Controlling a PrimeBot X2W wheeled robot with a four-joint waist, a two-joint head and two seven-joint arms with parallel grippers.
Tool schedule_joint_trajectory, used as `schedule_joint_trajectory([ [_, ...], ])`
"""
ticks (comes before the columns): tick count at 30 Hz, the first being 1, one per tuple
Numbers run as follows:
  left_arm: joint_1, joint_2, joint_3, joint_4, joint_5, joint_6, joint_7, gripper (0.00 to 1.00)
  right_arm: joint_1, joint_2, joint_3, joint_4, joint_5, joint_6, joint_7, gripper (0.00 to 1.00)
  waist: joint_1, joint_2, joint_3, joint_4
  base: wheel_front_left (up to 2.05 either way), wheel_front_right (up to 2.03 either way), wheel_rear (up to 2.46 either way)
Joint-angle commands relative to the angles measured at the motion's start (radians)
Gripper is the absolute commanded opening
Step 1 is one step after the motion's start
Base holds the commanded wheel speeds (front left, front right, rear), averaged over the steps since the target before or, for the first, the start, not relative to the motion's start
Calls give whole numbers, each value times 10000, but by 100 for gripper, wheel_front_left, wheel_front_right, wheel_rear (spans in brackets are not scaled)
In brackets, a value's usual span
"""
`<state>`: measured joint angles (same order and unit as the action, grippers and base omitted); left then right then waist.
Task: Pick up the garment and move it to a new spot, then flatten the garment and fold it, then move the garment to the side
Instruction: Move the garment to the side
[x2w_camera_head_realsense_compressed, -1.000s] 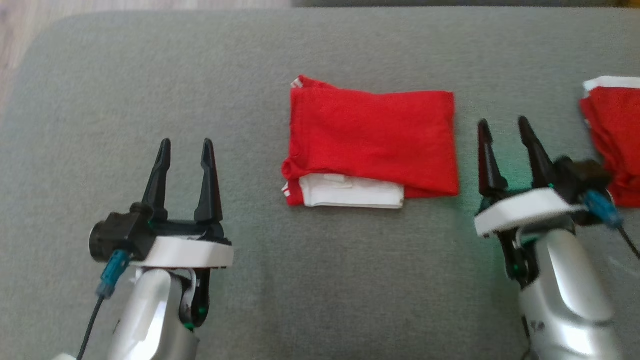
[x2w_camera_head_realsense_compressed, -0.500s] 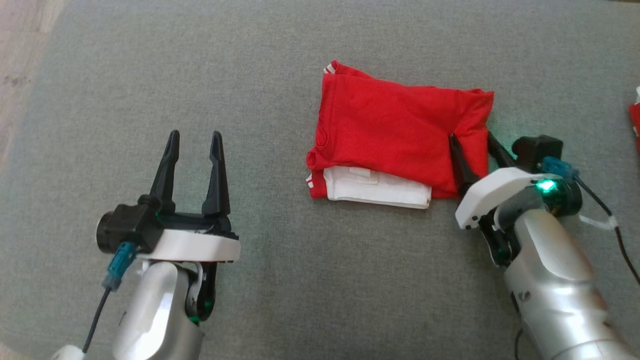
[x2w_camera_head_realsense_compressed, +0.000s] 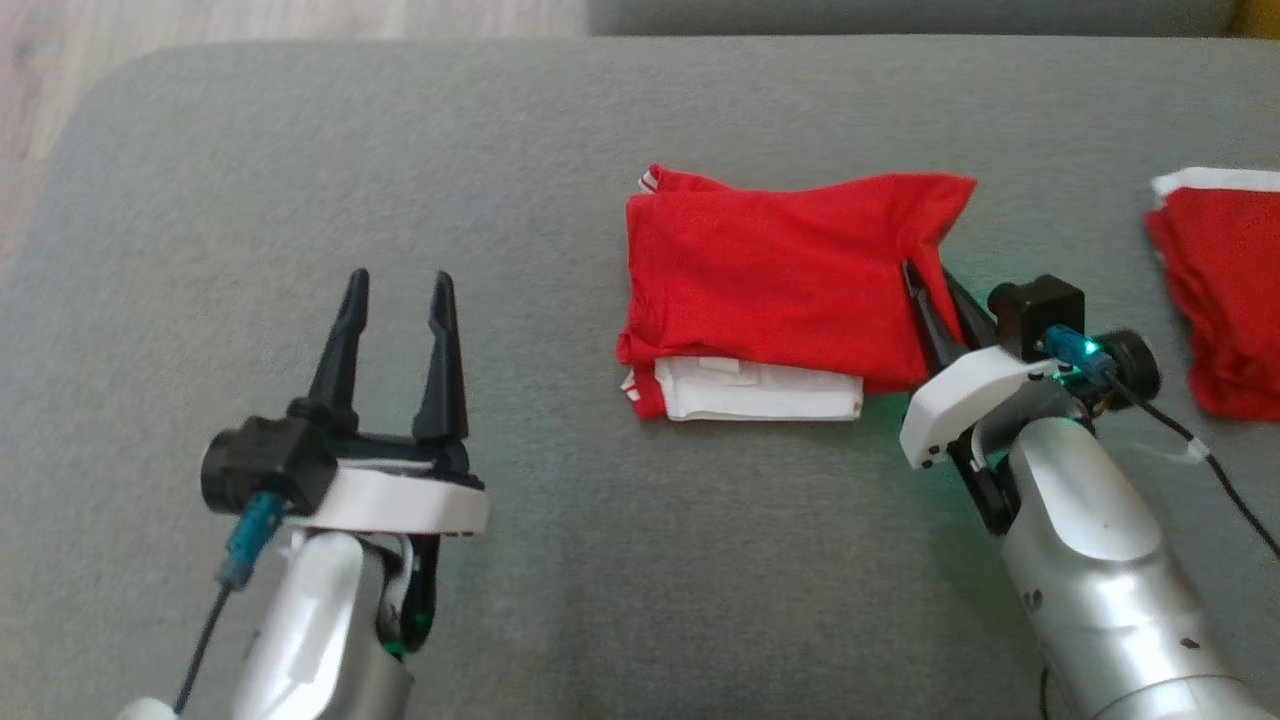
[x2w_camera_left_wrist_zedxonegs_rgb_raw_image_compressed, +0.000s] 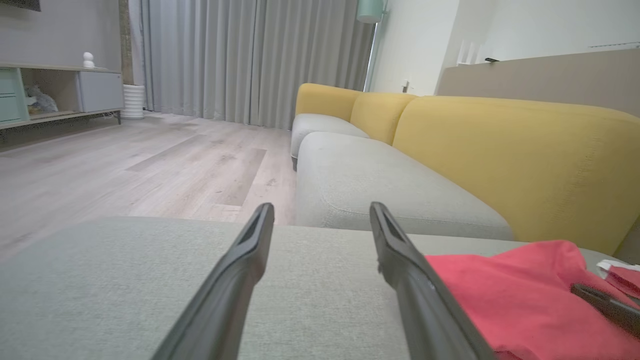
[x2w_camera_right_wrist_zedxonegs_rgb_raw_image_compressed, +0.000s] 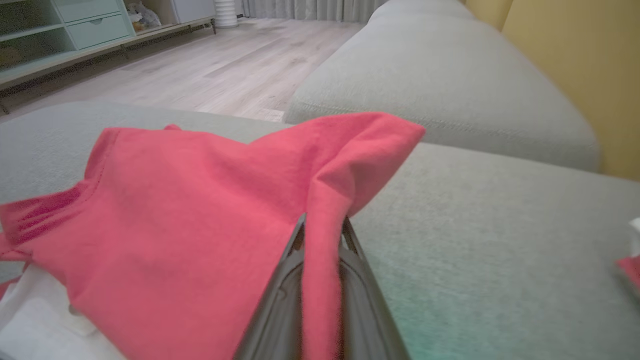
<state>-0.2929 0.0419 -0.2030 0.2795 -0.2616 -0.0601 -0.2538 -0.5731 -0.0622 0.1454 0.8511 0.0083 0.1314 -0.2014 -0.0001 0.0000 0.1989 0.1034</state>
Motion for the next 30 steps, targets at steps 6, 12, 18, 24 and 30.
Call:
schedule_joint_trajectory([
  [6, -9, 83, -373, -441, -165, 267, -80, 100, 12, -461, 0, -1386, -1138, -7, 266, 0, 1, 0, -452, -870, 0, 0, 0],
  [12, -149, 83, -593, -529, -156, 401, -80, 100, 68, -2030, 239, -2671, -1166, -7, 1111, 0, 1, 0, -187, -1415, 0, 0, 0],
  [18, -288, 83, -492, -544, -11, 334, -80, 100, -273, -3603, 525, -3257, -938, -7, 1912, 0, 1, 0, 301, -1721, 0, 0, 0],
  [24, -492, 83, -391, -542, 90, 191, -80, 100, -608, -4968, 276, -3446, -659, -7, 2649, 0, 1, 0, 828, -1771, 0, 0, 0],
  [30, -679, 83, -365, -527, 93, 76, -80, 100, -702, -5726, -257, -3114, -844, -7, 3021, 0, 1, 0, 1206, -1645, 0, 0, 0],
])
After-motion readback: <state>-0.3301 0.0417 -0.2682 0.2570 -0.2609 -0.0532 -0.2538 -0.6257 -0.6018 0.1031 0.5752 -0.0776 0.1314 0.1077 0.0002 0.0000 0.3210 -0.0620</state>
